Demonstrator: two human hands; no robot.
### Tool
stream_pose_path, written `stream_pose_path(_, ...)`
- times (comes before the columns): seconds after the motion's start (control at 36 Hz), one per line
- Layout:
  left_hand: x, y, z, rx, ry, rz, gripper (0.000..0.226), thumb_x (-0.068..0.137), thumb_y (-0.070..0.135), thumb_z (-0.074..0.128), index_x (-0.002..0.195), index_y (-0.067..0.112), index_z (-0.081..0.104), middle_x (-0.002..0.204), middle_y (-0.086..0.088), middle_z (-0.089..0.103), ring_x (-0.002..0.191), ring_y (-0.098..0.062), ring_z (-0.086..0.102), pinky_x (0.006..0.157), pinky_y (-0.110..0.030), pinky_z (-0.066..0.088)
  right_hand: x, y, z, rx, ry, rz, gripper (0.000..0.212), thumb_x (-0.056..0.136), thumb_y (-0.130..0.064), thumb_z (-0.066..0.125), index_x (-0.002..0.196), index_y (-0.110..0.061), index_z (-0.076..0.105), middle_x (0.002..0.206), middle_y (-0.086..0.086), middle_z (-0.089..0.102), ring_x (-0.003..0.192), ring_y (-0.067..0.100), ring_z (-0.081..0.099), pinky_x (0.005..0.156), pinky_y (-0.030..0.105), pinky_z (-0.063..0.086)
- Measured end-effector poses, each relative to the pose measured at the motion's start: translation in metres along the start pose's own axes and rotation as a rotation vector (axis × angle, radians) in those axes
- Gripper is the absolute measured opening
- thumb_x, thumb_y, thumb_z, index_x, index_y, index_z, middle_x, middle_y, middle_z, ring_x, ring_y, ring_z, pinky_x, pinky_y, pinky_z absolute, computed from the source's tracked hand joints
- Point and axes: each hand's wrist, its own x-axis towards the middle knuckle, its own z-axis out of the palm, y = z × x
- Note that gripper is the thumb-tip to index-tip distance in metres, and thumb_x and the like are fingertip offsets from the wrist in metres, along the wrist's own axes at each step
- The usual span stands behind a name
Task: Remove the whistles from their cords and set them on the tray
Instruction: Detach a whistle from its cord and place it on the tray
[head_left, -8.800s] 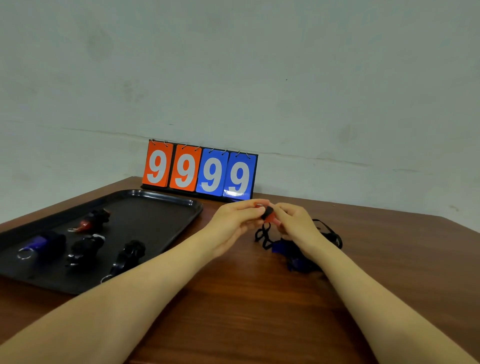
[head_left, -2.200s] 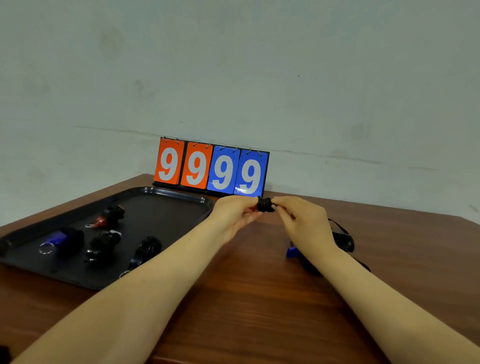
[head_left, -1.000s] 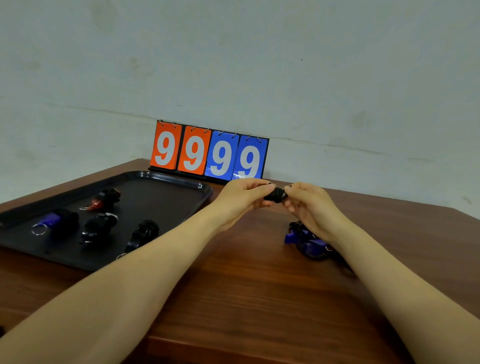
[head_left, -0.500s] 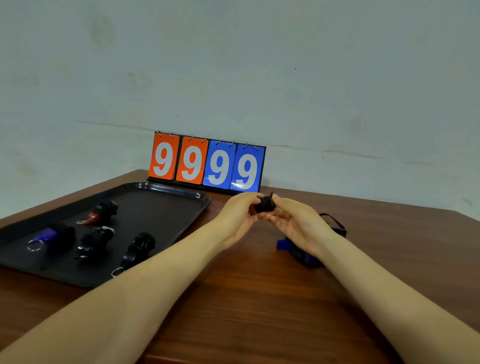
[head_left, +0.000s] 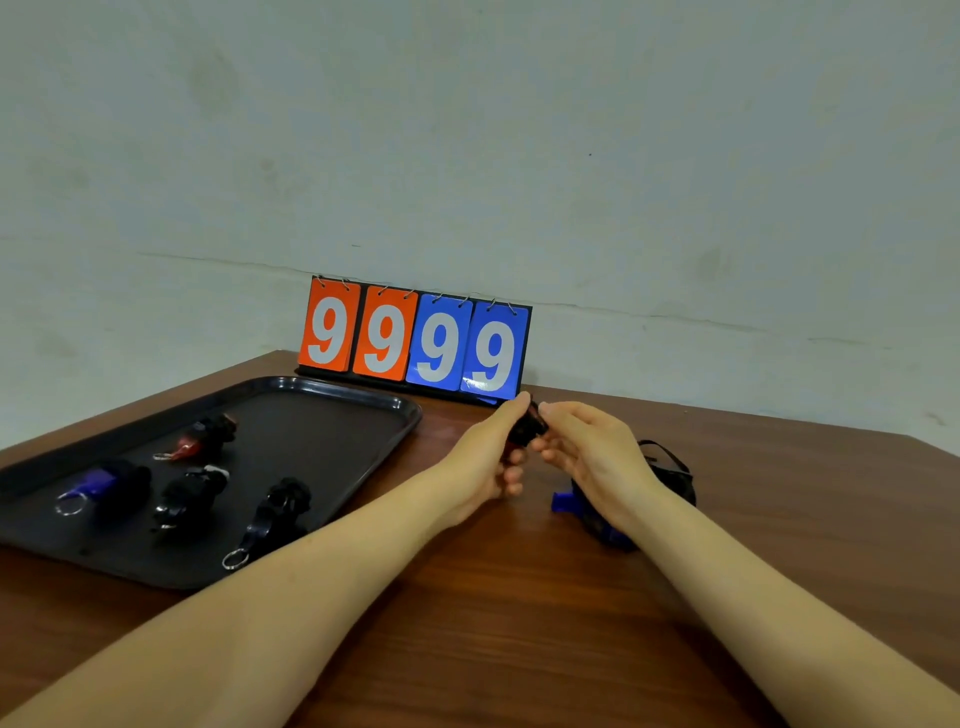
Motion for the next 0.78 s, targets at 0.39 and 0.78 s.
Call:
stream_pose_path(0.39,-0.0014,0.0031,-0.0072,-0.058,0.026,0.059,0.040,0.096,0.045,0.044,0.079,0.011,0.057,0.053,0.003,0.037,0.045,-0.009,0.029,0.044,-0.021,0.029,0.0004,0.0038,0.0042,-0.026,-0.061,-0.043,0.010,0.092,-0.008,0.059,0.095,-0.003,0.067,0.077,0.007,0.067,0.071,0.015,0.063,0.065,0.025,0.050)
stream_pose_path(0.78,-0.0086,0.0057,-0.0046,-0.068,-0.256,-0.021,0.051,0.087,0.059,0.043,0.062,0.014,0.048,0.049,0.005,0.024,0.040,-0.010,0.019,0.041,-0.022,0.017,0.0029,-0.0008,-0.0015,-0.412,0.046,-0.125,0.014,0.096,-0.014,0.054,0.090,-0.006,0.064,0.064,-0.002,0.067,0.055,0.006,0.058,0.054,0.018,0.049)
